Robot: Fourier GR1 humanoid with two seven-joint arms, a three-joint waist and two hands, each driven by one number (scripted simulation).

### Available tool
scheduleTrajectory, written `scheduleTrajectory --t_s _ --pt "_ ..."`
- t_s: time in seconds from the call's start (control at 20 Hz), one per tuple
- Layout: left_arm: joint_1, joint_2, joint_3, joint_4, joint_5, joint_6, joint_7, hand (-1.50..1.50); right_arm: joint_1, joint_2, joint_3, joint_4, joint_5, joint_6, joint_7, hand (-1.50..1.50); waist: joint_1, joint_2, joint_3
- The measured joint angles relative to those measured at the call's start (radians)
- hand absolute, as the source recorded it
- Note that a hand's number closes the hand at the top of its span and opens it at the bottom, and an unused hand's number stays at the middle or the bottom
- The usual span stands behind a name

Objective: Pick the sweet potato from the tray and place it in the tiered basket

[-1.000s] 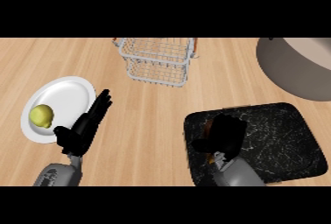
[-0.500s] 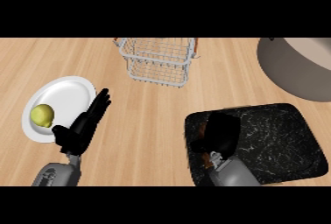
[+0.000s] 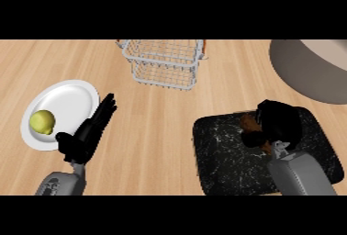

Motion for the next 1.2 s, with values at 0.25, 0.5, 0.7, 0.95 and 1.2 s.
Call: scheduleTrajectory --t_s 0.25,0.5,0.7,0.95,1.2 --pt "0.022 -0.009 -0.009 -0.005 -0.010 0.006 -0.012 0.00 -0.026 -0.008 -0.186 -0.062 -0.233 -0.053 -0.157 1.50 -0.004 0.001 0.001" --pt "0.010 -0.010 -0.005 -0.010 -0.012 0.006 0.001 0.00 -0.113 0.004 -0.292 -0.129 -0.394 -0.070 -0.243 1.50 0.003 0.002 0.000" --pt "-0.003 -0.016 -0.002 -0.006 -0.018 0.005 0.008 0.00 -0.230 -0.006 -0.329 -0.169 -0.467 -0.011 -0.206 1.50 0.008 0.002 0.000" --pt "-0.005 -0.029 -0.006 -0.009 -0.027 0.001 0.006 0.00 -0.452 0.028 -0.329 -0.098 -0.482 0.008 -0.083 1.50 0.017 0.004 -0.001" --pt "-0.005 -0.030 -0.003 -0.013 -0.030 -0.005 0.012 0.00 -0.686 0.065 -0.332 0.054 -0.473 -0.008 0.021 1.50 0.025 0.005 -0.001"
